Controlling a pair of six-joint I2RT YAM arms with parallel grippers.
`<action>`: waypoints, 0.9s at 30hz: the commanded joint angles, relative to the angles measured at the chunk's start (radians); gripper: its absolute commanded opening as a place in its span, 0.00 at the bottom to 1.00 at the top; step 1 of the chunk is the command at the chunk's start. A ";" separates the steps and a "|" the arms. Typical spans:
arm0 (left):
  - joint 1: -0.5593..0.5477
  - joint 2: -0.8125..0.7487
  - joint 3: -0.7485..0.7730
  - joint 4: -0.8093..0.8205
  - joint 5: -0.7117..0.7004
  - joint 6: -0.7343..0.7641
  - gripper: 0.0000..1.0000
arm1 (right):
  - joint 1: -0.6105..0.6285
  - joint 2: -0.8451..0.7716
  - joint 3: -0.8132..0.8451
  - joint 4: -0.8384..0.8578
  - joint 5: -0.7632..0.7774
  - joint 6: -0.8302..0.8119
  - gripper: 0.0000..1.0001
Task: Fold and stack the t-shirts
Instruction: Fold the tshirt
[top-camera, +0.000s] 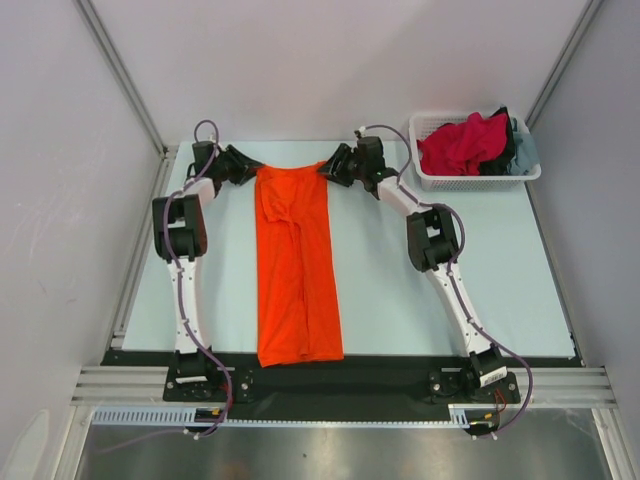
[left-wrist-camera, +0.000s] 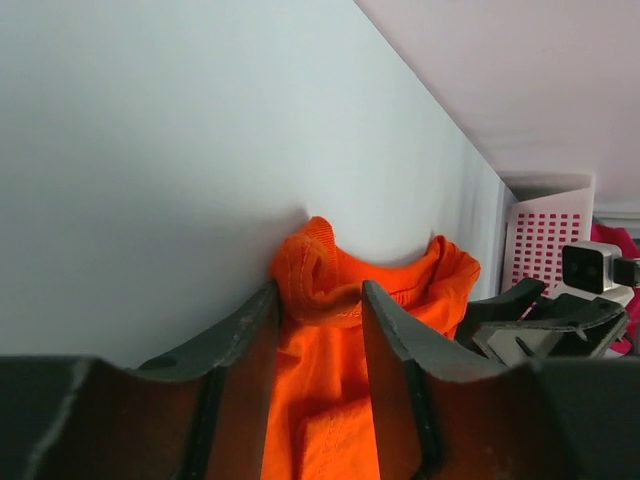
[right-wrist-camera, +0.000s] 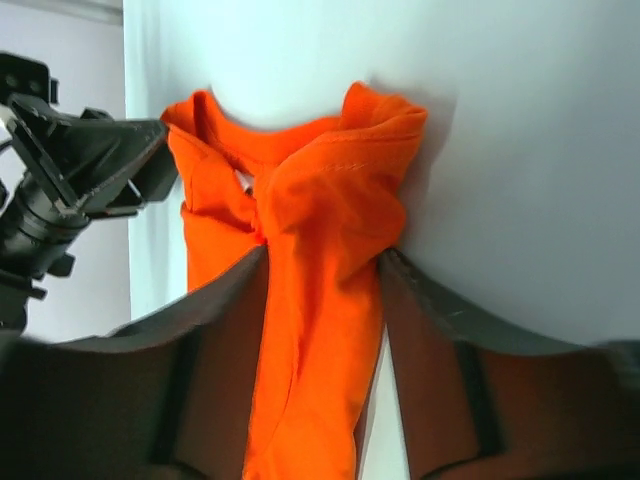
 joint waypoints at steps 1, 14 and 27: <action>-0.004 0.034 0.052 0.036 0.008 -0.045 0.38 | 0.005 0.096 0.029 -0.042 0.067 0.057 0.50; -0.042 0.270 0.442 0.083 -0.044 -0.196 0.00 | -0.069 0.114 0.085 0.040 0.136 0.119 0.05; -0.032 -0.094 0.198 -0.234 -0.130 0.131 0.63 | -0.153 0.029 0.149 -0.115 0.000 -0.051 0.59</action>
